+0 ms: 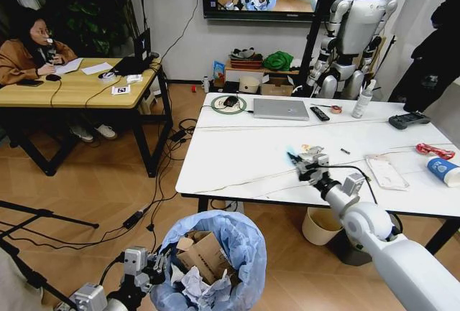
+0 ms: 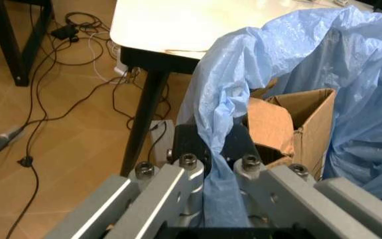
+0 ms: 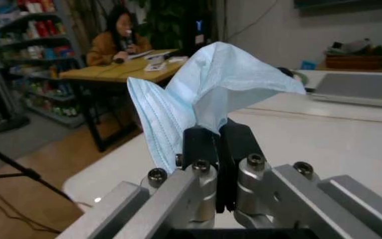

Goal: Pick up the trash bin and place the trash from the table into it.

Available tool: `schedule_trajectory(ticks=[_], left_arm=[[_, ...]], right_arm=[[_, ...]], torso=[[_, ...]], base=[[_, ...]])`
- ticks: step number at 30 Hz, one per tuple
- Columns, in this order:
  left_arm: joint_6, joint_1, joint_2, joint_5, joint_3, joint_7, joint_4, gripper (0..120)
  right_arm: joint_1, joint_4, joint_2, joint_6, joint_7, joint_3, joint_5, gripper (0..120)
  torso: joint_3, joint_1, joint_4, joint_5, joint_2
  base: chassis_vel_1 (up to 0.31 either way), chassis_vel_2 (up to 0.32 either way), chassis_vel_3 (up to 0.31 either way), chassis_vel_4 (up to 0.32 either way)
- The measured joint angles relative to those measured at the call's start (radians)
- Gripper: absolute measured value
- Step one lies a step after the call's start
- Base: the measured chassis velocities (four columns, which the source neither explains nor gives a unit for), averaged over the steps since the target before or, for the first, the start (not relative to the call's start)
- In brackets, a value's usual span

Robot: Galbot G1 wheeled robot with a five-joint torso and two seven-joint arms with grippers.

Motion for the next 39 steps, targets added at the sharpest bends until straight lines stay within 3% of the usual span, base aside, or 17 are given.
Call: schedule_trajectory(ticks=[9, 15, 22, 39], left_arm=[[0.001, 0.009, -0.002, 0.002, -0.012, 0.001, -0.015, 0], [0.002, 0.008, -0.002, 0.004, -0.016, 0.002, -0.019, 0], [0.003, 0.012, -0.001, 0.008, -0.017, 0.004, -0.022, 0], [0.005, 0.008, -0.004, 0.012, -0.018, 0.009, -0.022, 0]], right_arm=[[0.089, 0.024, -0.028, 0.111, -0.130, -0.219, 0.029, 0], [0.107, 0.035, -0.050, 0.159, -0.262, -0.303, 0.040, 0], [0.105, 0.037, -0.068, 0.185, -0.375, -0.371, 0.005, 0], [0.127, -0.012, -0.086, 0.208, -0.585, -0.413, -0.030, 0]], torso=[[0.000, 0.000, 0.0002, 0.0002, 0.000], [0.000, 0.000, 0.0000, 0.0000, 0.000], [0.000, 0.000, 0.0001, 0.0001, 0.000], [0.000, 0.000, 0.0000, 0.0002, 0.000]], base=[[0.000, 0.000, 0.000, 0.000], [0.000, 0.000, 0.000, 0.000], [0.000, 0.000, 0.000, 0.000], [0.000, 0.000, 0.000, 0.000]])
